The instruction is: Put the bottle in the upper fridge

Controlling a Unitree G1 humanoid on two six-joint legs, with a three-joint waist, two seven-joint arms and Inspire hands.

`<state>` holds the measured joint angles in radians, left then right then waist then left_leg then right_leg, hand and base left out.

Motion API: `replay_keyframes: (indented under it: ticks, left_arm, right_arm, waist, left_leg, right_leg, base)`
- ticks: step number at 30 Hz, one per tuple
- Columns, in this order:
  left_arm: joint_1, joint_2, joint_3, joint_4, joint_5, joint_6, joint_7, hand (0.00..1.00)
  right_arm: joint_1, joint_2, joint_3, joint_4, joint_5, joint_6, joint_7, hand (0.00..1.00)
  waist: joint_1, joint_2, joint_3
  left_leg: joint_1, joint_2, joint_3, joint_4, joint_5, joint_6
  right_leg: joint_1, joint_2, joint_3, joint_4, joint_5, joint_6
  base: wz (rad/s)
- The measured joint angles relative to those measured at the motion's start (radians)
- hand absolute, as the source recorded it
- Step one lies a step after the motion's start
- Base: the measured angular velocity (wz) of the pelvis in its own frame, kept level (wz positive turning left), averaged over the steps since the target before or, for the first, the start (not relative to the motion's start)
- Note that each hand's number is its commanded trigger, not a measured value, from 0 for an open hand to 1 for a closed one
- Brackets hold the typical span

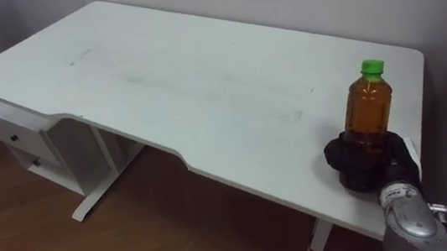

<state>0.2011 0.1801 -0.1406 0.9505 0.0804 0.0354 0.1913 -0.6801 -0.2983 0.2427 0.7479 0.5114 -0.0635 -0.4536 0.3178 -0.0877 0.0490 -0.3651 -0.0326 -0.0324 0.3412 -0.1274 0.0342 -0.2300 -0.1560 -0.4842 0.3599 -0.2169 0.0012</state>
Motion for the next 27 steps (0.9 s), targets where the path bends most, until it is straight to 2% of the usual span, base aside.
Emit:
replay_keyframes:
  ticks: [4,9,11,13,15,18,22,23,25,27]
  left_arm:
    - [0.027,0.001,0.039,0.003,0.0,-0.012,-0.004,0.0]
    - [0.072,-0.002,0.091,0.011,0.0,-0.026,-0.004,0.0]
    - [0.087,-0.001,0.102,-0.012,0.0,-0.026,-0.004,0.0]
    - [0.097,0.0,0.113,-0.028,0.0,-0.032,-0.004,0.0]
    - [0.117,0.0,0.129,-0.026,0.002,-0.038,-0.005,0.0]
    - [0.128,-0.001,0.174,-0.016,0.002,-0.032,-0.009,0.0]
    - [0.136,-0.003,0.22,-0.016,0.013,-0.018,-0.026,0.0]
    - [0.143,-0.003,0.227,-0.016,0.022,-0.018,-0.026,0.0]
    - [0.151,-0.002,0.238,-0.016,0.03,-0.019,-0.026,0.0]
    - [0.163,0.004,0.249,-0.016,0.033,-0.02,-0.024,0.0]
  right_arm:
    - [0.016,-0.018,0.0,-0.091,-0.001,0.002,0.029,1.0]
    - [0.1,-0.034,-0.042,-0.316,-0.005,0.002,0.071,1.0]
    - [0.114,-0.052,-0.046,-0.391,-0.003,0.002,0.076,1.0]
    - [0.117,-0.074,-0.046,-0.439,-0.007,0.002,0.093,1.0]
    - [0.129,-0.084,-0.047,-0.48,-0.013,0.002,0.109,1.0]
    - [0.174,-0.092,-0.074,-0.541,-0.043,0.0,0.137,1.0]
    - [0.189,-0.102,-0.093,-0.611,-0.053,0.009,0.153,1.0]
    - [0.191,-0.116,-0.101,-0.65,-0.053,0.023,0.153,1.0]
    - [0.191,-0.158,-0.111,-0.697,-0.053,0.023,0.149,1.0]
    - [0.191,-0.209,-0.125,-0.733,-0.051,0.02,0.143,1.0]
  waist:
    - [-0.02,-0.002,-0.0052]
    - [-0.071,-0.016,-0.0251]
    - [-0.093,-0.015,-0.027]
    - [-0.099,-0.014,-0.0282]
    - [-0.109,-0.008,-0.0434]
    - [-0.119,-0.009,-0.0562]
    - [-0.144,-0.008,-0.0559]
    - [-0.154,-0.009,-0.0561]
    - [-0.163,-0.011,-0.0552]
    - [-0.177,-0.024,-0.0502]
  left_leg:
    - [0.044,0.002,0.016,-0.022,0.0,0.0]
    - [0.12,0.003,0.022,-0.051,0.0,-0.001]
    - [0.138,0.004,0.024,-0.053,0.0,-0.001]
    - [0.169,0.006,0.032,-0.063,-0.001,-0.001]
    - [0.225,0.008,0.041,-0.09,-0.002,-0.001]
    - [0.268,0.011,0.059,-0.108,-0.006,0.0]
    - [0.292,0.016,0.077,-0.117,-0.006,-0.001]
    - [0.296,0.016,0.082,-0.12,-0.006,-0.001]
    - [0.303,0.016,0.086,-0.124,-0.005,-0.001]
    - [0.323,0.016,0.088,-0.137,-0.005,-0.002]
  right_leg:
    - [0.031,0.003,0.015,-0.013,0.002,0.002]
    - [0.101,0.009,0.019,-0.042,0.005,0.007]
    - [0.122,0.015,0.022,-0.052,0.007,0.009]
    - [0.146,0.021,0.043,-0.061,0.012,0.011]
    - [0.194,0.036,0.067,-0.093,0.022,0.016]
    - [0.221,0.036,0.083,-0.109,0.022,0.019]
    - [0.234,0.038,0.101,-0.11,0.024,0.018]
    - [0.233,0.04,0.103,-0.104,0.023,0.018]
    - [0.239,0.041,0.102,-0.104,0.023,0.018]
    - [0.251,0.042,0.101,-0.113,0.022,0.019]
  base:
    - [-0.13]
    - [-0.03]
    - [-0.07]
    - [-0.16]
    - [-0.24]
    - [-0.18]
    - [-0.14]
    - [-0.13]
    - [-0.05]
    - [0.0]
